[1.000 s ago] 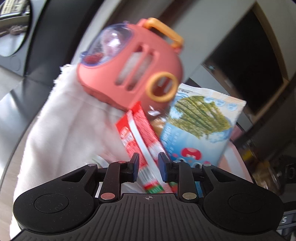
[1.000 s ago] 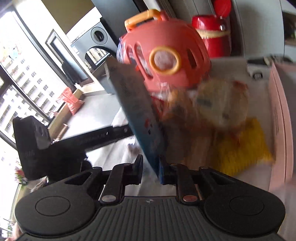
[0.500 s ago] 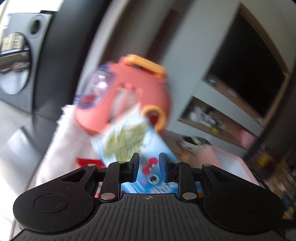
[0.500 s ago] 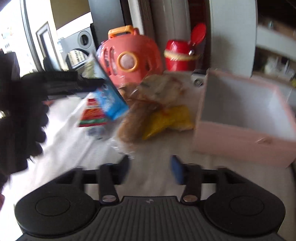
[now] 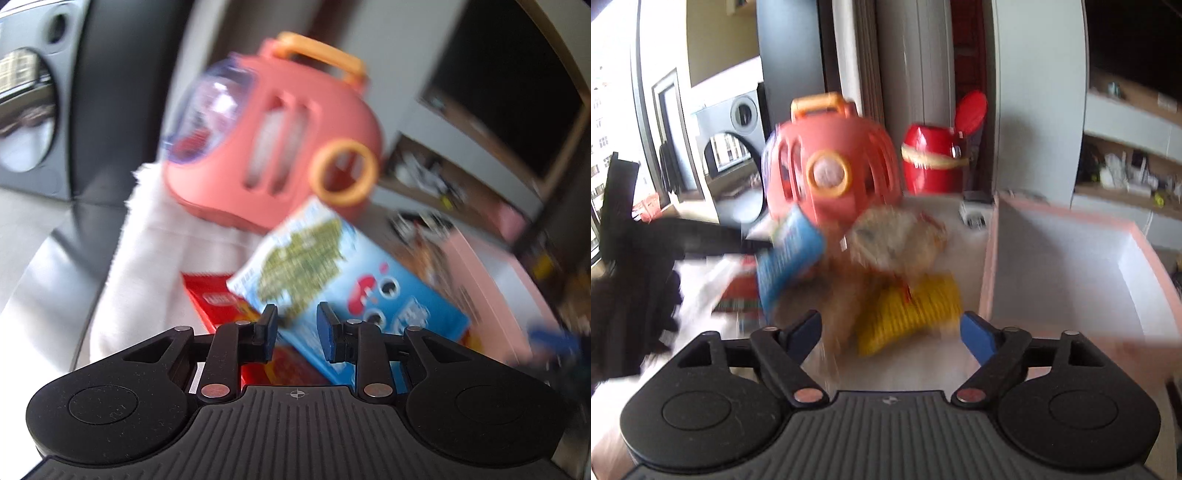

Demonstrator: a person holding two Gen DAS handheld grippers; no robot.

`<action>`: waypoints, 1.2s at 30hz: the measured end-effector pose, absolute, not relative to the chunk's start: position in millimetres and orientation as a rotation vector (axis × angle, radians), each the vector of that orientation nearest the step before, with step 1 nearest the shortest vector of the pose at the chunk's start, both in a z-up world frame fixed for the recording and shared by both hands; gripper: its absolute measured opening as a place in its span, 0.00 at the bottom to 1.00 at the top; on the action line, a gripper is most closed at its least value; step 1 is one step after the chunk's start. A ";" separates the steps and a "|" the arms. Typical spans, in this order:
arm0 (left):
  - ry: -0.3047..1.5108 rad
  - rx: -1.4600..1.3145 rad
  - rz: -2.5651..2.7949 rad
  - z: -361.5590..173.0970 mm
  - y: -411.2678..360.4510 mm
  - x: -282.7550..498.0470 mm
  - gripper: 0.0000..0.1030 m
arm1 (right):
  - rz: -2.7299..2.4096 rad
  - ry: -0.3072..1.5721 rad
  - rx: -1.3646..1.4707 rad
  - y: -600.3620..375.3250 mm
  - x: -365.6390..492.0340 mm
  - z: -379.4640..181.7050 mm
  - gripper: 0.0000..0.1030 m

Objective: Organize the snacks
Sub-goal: 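Grasp the round rice-cracker packet with the right gripper while the left lifts the blue packet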

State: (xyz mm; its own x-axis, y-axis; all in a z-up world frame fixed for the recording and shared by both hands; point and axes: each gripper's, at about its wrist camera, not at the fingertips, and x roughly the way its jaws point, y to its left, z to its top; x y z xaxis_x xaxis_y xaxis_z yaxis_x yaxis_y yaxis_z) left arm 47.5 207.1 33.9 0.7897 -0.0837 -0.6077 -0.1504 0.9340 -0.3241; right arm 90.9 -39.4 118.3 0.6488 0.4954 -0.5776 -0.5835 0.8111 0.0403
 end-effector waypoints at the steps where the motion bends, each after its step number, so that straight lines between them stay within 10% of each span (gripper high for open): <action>1: 0.683 -0.349 0.016 33.6 202.3 44.7 0.27 | 0.594 0.583 -0.189 -28.5 95.6 121.3 0.81; 13: 0.586 -0.586 0.131 41.4 250.5 25.7 0.27 | 0.556 0.922 0.040 23.0 231.5 105.9 0.80; 27: 0.605 -0.514 -0.118 38.7 203.1 47.2 0.26 | 0.863 0.887 -0.178 -11.0 106.5 114.1 0.50; 36: 0.712 -0.281 -0.257 40.7 144.8 7.8 0.26 | 0.803 0.843 -0.279 -67.8 54.6 110.9 0.52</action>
State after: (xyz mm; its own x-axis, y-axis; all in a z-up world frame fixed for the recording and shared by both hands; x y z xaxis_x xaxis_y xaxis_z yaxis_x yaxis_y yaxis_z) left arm 7.8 144.8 40.7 0.7288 -0.3245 -0.6029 0.1351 0.9314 -0.3380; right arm 54.6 -67.8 110.9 0.4000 0.5201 -0.7547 -0.7285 0.6800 0.0825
